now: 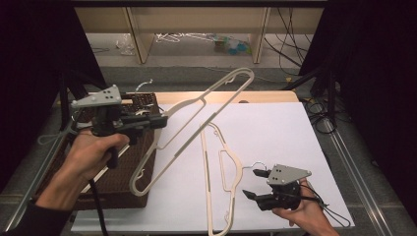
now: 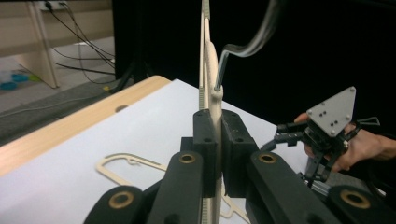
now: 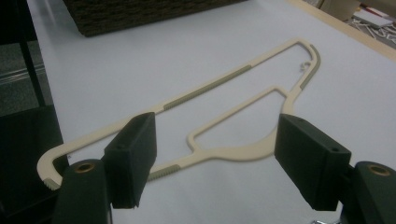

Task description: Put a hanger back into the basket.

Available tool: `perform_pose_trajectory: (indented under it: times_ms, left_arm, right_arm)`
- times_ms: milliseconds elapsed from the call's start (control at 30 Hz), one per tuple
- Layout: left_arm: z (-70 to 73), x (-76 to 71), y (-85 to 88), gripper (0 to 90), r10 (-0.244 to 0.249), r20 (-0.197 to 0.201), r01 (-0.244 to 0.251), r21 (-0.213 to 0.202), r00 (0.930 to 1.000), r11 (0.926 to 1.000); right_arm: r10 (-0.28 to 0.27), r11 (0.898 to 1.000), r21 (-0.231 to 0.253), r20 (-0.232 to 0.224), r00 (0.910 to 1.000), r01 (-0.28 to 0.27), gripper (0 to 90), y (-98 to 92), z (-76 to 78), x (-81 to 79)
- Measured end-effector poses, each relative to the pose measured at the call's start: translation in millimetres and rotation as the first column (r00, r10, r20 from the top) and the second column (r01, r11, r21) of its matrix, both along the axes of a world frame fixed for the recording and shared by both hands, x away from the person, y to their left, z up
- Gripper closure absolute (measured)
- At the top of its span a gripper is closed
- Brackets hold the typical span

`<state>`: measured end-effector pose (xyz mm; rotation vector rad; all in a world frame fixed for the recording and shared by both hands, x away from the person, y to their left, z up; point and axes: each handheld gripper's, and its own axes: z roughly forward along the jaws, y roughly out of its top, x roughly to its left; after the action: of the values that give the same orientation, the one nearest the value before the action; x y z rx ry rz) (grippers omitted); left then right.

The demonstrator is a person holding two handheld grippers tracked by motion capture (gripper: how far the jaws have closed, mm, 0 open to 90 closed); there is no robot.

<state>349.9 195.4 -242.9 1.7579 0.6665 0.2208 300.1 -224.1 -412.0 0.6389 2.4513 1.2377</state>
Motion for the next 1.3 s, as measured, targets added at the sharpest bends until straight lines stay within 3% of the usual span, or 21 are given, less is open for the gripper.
perform_pose_trajectory:
  times_ms: [100,233,300,367,467,600,767,967,1300]
  left_arm:
    - [7.8,0.3,12.3,85.7,0.023,0.018,-0.023,0.006,0.9996,0.9997]
    - [14.4,4.2,37.4,85.7,0.095,0.047,-0.097,0.044,0.9944,0.9943]
    - [13.4,6.1,50.6,85.7,0.121,0.060,-0.125,0.050,0.9907,0.9910]
    - [10.4,6.5,64.0,85.6,0.153,0.046,-0.155,0.047,0.9872,0.9868]
    - [3.6,10.2,80.8,85.7,0.181,0.069,-0.185,0.057,0.9811,0.9811]
    - [-11.4,20.6,110.9,85.7,0.248,0.112,-0.260,0.111,0.9622,0.9592]
    - [-30.7,24.0,138.2,85.7,0.320,0.092,-0.331,0.143,0.9429,0.9328]
    - [-52.2,23.5,164.4,85.7,0.364,0.066,-0.370,0.170,0.9291,0.9135]
    - [-76.8,23.2,180.4,85.7,0.367,0.043,-0.366,0.243,0.9291,0.8983]
  right_arm:
    - [-0.001,1.000,-0.006,-0.007,1.0000,0.001,30.0,0.6,-2.0,0.3]
    - [-0.002,1.000,-0.013,-0.015,0.9999,0.002,29.7,0.8,-3.7,0.2]
    - [0.002,1.000,-0.014,-0.016,0.9999,-0.002,29.6,0.9,-4.0,0.4]
    - [0.003,1.000,-0.014,-0.017,0.9998,-0.003,29.6,0.8,-4.3,0.3]
    - [-0.001,1.000,-0.014,-0.019,0.9998,0.001,29.7,1.4,-4.5,0.1]
    - [0.012,1.000,-0.022,-0.023,0.9997,-0.012,29.7,2.6,-6.1,0.1]
    - [0.014,1.000,-0.026,-0.026,0.9996,-0.015,29.6,3.0,-7.0,0.3]
    - [0.020,0.999,-0.035,-0.032,0.9993,-0.021,29.6,3.4,-8.8,1.0]
    - [0.027,0.999,-0.038,-0.037,0.9989,-0.029,29.7,5.7,-12.1,0.9]
